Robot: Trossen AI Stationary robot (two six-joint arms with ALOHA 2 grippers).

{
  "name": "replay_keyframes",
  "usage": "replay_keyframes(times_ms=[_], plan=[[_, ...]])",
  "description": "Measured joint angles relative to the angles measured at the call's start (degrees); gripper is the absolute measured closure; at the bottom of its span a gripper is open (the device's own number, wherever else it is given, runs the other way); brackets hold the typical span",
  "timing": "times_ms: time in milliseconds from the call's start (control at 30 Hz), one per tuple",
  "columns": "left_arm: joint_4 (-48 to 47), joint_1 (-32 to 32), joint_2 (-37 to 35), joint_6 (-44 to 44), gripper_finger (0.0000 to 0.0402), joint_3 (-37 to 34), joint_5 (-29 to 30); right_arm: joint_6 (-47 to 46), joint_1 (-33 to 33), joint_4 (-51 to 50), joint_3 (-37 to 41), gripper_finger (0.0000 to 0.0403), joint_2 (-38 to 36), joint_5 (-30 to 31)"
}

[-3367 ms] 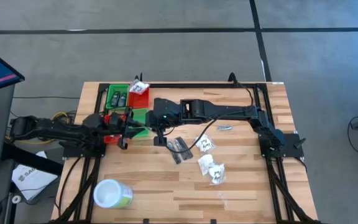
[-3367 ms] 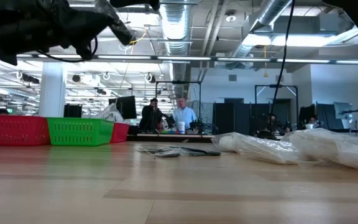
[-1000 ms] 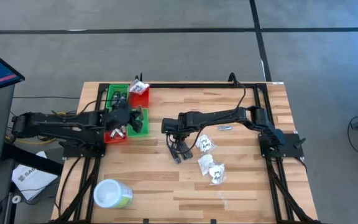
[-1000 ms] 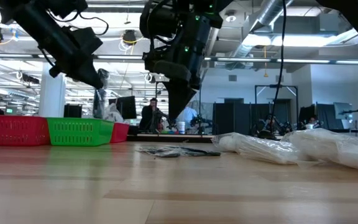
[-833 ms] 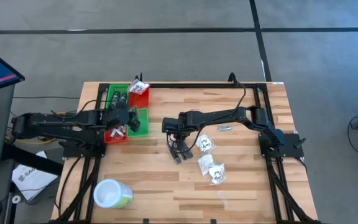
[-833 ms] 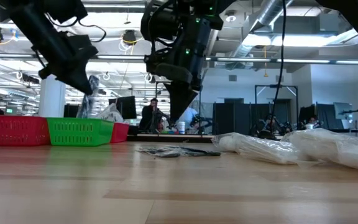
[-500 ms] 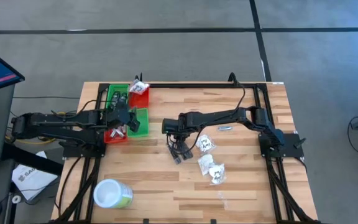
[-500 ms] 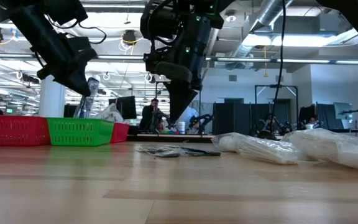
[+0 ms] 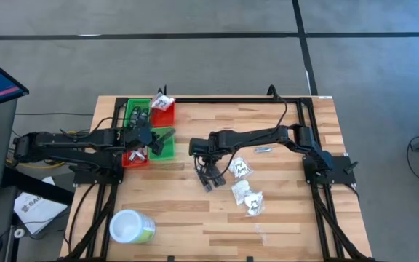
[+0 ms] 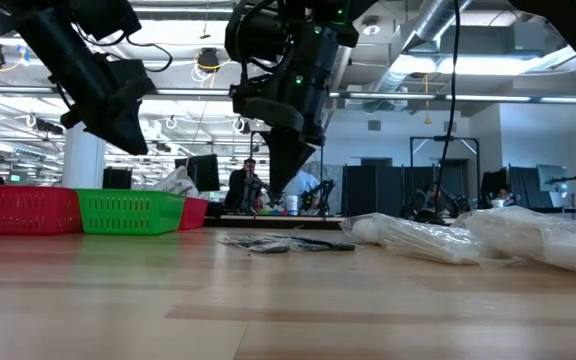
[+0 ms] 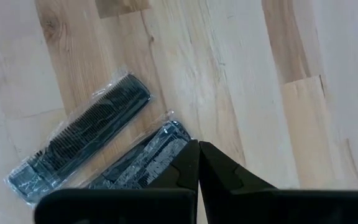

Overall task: Pick & Place Travel size toiletries
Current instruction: Put the black comb into the bottom green bin

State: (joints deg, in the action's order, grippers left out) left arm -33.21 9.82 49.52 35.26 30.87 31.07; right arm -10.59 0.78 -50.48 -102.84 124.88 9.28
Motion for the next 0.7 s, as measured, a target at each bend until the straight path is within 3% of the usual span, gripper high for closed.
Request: replay_keyframes(times_ms=[300,567,700], plan=[[0.2,-0.2,0.0,-0.5,0.0302,0.0,0.0,-5.8,-0.6,-1.1,3.8,0.0403,0.0,0.0],[0.3,-0.2,0.0,-2.0,0.0302,0.0,0.0,-10.6,-4.9,1.1,7.8,0.0403,0.0,0.1],[0.3,-0.2,0.0,-2.0,0.0302,0.0,0.0,-13.7,-8.2,0.8,7.9,0.0403,0.0,4.7]])
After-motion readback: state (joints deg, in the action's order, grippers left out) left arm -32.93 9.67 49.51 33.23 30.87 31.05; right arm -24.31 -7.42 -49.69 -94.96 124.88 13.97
